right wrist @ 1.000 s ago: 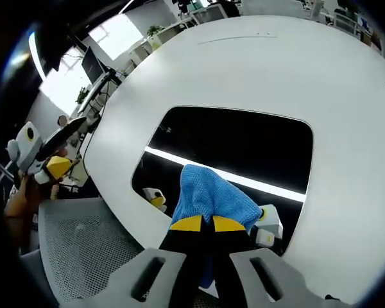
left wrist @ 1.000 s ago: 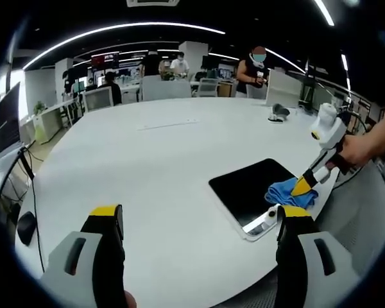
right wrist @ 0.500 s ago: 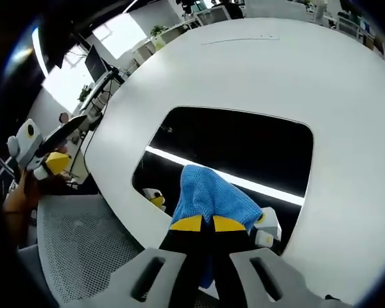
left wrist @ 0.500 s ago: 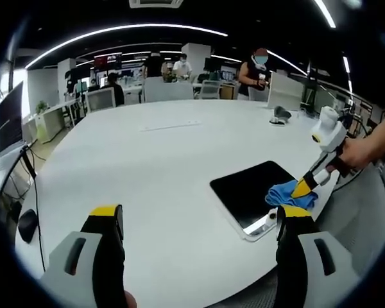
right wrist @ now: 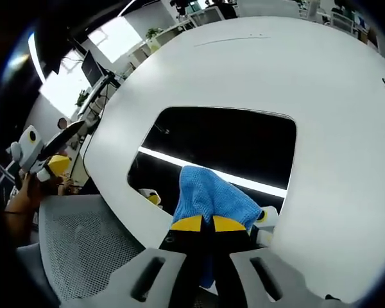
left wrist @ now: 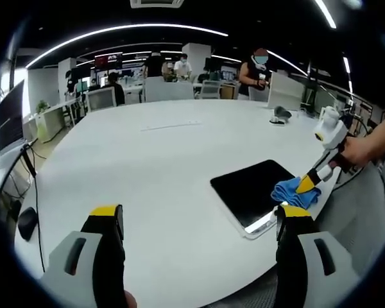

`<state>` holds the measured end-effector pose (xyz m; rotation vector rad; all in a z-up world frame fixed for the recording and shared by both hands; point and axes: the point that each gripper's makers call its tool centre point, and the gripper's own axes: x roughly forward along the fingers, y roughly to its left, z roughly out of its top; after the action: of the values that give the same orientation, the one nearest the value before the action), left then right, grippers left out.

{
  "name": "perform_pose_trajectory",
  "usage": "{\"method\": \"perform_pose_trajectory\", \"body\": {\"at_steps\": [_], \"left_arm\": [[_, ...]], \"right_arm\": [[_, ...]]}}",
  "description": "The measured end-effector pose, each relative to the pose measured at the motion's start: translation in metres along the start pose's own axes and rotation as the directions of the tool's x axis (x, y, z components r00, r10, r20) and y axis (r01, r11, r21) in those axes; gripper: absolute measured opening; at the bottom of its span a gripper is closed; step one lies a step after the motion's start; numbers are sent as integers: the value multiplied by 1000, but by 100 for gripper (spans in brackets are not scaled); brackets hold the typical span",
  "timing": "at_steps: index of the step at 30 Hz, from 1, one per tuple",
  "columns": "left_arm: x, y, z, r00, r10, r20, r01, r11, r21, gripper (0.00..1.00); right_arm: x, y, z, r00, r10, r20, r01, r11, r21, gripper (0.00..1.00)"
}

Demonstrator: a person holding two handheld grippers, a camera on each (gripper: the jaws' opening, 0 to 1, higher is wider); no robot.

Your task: Wipe the mirror surface with the cleaning cloth until all visible marks leave the cleaned area.

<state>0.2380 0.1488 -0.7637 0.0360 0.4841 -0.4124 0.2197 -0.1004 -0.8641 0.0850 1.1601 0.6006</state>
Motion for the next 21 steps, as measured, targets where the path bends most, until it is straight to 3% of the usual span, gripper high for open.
{"method": "perform_pose_trajectory", "body": {"at_steps": [8, 21], "left_arm": [[-4, 0, 2, 1000, 1, 14, -1, 1000, 5, 99], [-11, 3, -1, 1000, 19, 19, -19, 1000, -3, 99]], "right_arm": [[-5, -16, -1, 1000, -4, 15, 2, 995, 100, 0], [-9, -22, -4, 1000, -19, 14, 17, 992, 129, 0]]}}
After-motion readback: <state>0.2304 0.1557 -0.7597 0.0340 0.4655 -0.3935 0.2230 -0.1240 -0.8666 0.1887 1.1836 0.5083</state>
